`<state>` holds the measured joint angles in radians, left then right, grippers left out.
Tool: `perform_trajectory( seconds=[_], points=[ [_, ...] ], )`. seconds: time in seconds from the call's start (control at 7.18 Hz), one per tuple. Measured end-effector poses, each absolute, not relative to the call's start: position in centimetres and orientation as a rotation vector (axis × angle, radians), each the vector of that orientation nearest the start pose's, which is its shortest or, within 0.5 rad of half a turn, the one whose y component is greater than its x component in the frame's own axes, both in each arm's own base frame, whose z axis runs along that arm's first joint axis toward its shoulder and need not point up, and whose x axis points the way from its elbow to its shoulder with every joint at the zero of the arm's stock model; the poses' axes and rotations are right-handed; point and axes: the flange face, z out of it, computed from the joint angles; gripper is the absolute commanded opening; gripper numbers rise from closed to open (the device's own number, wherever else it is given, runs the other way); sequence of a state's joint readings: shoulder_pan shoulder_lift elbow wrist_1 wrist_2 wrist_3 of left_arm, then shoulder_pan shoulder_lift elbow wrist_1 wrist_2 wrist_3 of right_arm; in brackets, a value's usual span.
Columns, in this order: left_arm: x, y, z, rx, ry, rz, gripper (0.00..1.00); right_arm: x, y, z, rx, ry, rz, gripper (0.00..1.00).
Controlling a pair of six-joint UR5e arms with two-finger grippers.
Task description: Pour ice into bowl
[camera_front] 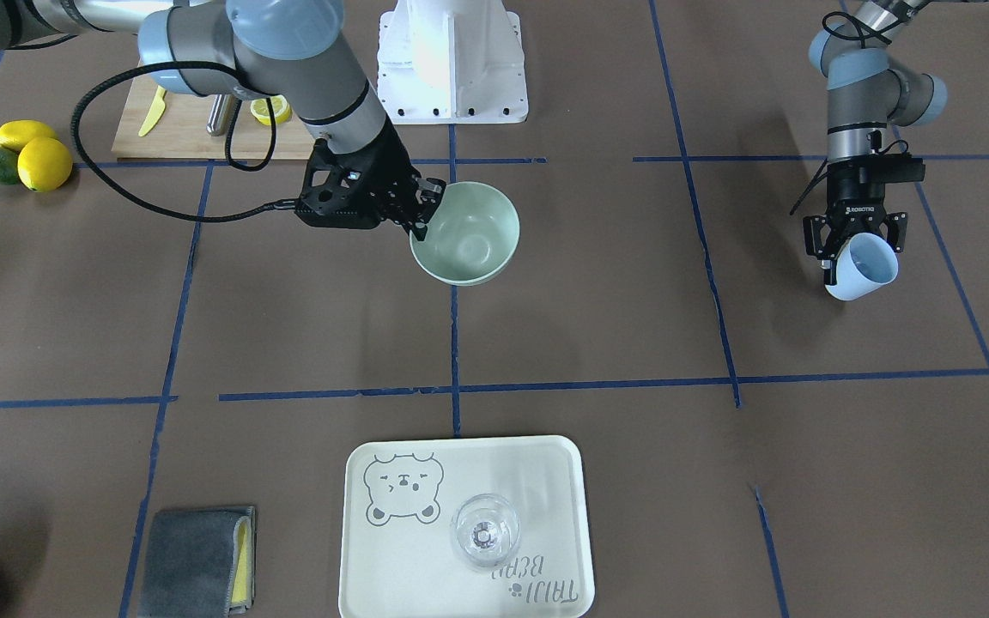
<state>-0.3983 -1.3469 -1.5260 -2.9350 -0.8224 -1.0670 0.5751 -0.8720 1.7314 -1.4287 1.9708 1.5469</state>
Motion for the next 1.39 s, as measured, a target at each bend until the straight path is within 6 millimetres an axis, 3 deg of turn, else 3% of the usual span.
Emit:
perform_trajectory(
  seconds=[0.42, 0.7, 0.84, 0.98, 1.25, 1.39],
  points=[
    [26.8, -35.4, 55.8, 1.143, 0.691, -0.316, 0.00, -60.3, -43.5, 13.0, -0.033, -0.978, 0.310, 0.00],
    [26.6, -35.4, 51.7, 1.175, 0.761, -0.340, 0.00, -64.5, -42.3, 13.4, -0.015, -0.927, 0.316, 0.00],
    [26.7, -35.4, 50.0, 1.187, 0.787, -0.333, 0.00, -65.5, -42.0, 13.9, -0.008, -0.915, 0.316, 0.87],
    [27.1, -35.3, 48.7, 1.198, 0.797, -0.302, 0.00, -65.9, -41.9, 14.3, -0.002, -0.918, 0.315, 1.00],
    [28.0, -35.7, 46.8, 1.260, 0.752, -0.236, 0.00, -65.5, -42.5, 14.1, 0.010, -0.949, 0.321, 1.00],
    [28.4, -36.1, 45.9, 1.314, 0.685, -0.220, 0.00, -64.1, -43.5, 13.7, 0.020, -0.970, 0.333, 1.00]
  ],
)
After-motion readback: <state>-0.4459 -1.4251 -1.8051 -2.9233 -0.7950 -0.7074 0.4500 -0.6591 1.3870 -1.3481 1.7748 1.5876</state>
